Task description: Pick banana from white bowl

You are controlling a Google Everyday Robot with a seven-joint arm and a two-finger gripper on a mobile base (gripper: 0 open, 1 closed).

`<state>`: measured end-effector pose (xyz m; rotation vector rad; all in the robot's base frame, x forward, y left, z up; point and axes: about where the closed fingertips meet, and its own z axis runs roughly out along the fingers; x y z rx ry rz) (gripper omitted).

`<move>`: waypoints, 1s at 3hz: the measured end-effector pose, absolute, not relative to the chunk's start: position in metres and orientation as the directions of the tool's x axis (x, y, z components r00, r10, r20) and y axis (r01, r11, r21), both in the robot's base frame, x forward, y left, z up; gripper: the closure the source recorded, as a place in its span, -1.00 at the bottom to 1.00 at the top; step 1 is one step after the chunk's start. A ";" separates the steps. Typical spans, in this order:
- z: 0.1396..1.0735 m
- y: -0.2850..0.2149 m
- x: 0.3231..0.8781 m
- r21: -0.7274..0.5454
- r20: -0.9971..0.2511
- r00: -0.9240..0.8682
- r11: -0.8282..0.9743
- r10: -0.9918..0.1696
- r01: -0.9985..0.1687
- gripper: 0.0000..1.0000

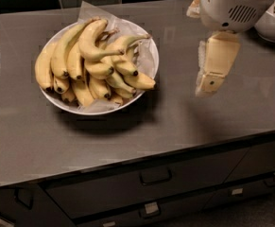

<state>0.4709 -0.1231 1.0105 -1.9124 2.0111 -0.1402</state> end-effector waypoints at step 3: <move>1.036 -0.055 0.494 -0.356 -0.245 0.100 -0.007 -0.964 -0.935 -1.00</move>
Offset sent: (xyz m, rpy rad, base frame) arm 0.0193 0.0610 0.0197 0.0430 -0.0386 0.1323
